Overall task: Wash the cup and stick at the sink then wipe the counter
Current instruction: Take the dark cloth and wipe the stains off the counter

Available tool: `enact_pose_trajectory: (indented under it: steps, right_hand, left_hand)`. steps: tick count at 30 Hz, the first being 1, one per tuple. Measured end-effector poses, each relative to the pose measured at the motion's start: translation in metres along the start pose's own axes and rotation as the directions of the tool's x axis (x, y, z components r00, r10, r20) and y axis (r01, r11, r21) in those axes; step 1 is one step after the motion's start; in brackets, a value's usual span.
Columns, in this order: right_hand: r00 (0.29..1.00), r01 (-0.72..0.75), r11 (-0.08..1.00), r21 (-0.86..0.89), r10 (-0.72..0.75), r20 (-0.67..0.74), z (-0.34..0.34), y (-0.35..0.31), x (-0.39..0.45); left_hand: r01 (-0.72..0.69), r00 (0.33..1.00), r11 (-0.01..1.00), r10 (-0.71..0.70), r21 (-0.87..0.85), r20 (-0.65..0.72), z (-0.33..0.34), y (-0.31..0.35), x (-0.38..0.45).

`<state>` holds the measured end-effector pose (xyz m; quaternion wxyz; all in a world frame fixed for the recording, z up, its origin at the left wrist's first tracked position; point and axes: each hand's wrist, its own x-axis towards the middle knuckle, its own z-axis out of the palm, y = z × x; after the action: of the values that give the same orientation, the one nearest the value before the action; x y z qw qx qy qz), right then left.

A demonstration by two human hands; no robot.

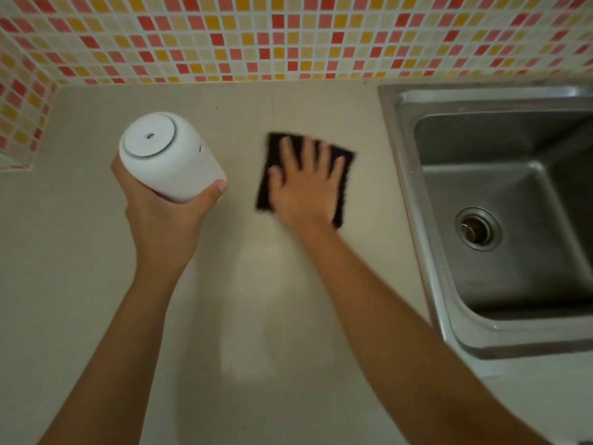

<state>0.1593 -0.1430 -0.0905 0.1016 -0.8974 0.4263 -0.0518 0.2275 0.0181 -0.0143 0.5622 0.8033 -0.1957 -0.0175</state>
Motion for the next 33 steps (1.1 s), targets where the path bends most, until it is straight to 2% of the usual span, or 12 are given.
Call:
enact_pose_trajectory:
  steps: [3, 5, 8, 11, 14, 16, 18, 22, 24, 28, 31, 33]
  right_hand:
    - [0.963, 0.256, 0.960, 0.111, -0.263, 0.058, -0.002, -0.029, -0.097]
    - [0.938, 0.313, 0.940, 0.137, -0.328, 0.114, -0.013, -0.008, -0.145]
    - [0.970, 0.237, 0.969, 0.075, -0.241, 0.044, -0.025, 0.060, -0.148]
    - [0.996, 0.089, 0.995, -0.047, -0.090, -0.019, -0.033, 0.117, -0.083]
    - [0.997, 0.070, 0.995, -0.068, -0.068, 0.031, -0.032, 0.121, -0.018]
    - [1.000, 0.009, 0.999, -0.045, -0.009, 0.005, -0.028, 0.104, -0.019]
    - [1.000, 0.022, 0.999, -0.026, -0.022, -0.004, -0.027, 0.087, -0.069]
    - [0.953, 0.279, 0.960, -0.014, -0.275, 0.128, -0.033, 0.056, -0.243]
    - [0.913, 0.372, 0.928, -0.011, -0.364, 0.183, -0.035, 0.058, -0.271]
    - [0.892, 0.416, 0.909, 0.030, -0.414, 0.182, -0.032, 0.053, -0.191]
    - [0.942, 0.319, 0.948, -0.009, -0.316, 0.112, -0.016, 0.035, -0.092]
    - [0.965, 0.232, 0.972, -0.023, -0.227, 0.131, -0.011, 0.019, -0.019]
  left_hand:
    - [-0.030, 0.999, 0.999, 0.030, -0.012, -0.022, 0.014, 0.008, 0.004]
    - [-0.035, 0.999, 0.999, 0.034, -0.025, -0.035, 0.019, 0.011, 0.005]
    - [-0.032, 0.999, 0.999, 0.032, -0.021, -0.032, 0.016, 0.011, 0.008]
    - [-0.039, 0.999, 0.999, 0.039, -0.021, -0.004, 0.015, 0.012, 0.006]
    - [-0.039, 0.999, 0.999, 0.040, -0.033, 0.012, 0.017, 0.012, 0.005]
    - [-0.038, 0.999, 0.999, 0.038, -0.028, 0.033, 0.021, 0.013, 0.004]
    - [-0.034, 0.999, 0.999, 0.035, -0.025, 0.039, 0.024, 0.015, 0.002]
    - [-0.033, 0.998, 0.998, 0.036, -0.044, 0.050, 0.028, 0.018, 0.001]
    - [-0.031, 0.998, 0.999, 0.033, -0.037, 0.060, 0.030, 0.016, 0.003]
    - [-0.046, 0.998, 0.999, 0.047, -0.021, 0.049, 0.030, 0.014, 0.000]
    - [-0.043, 0.999, 0.999, 0.042, -0.032, -0.018, 0.029, 0.013, -0.011]
    - [-0.015, 0.999, 0.998, 0.013, -0.053, -0.053, 0.029, 0.012, -0.020]
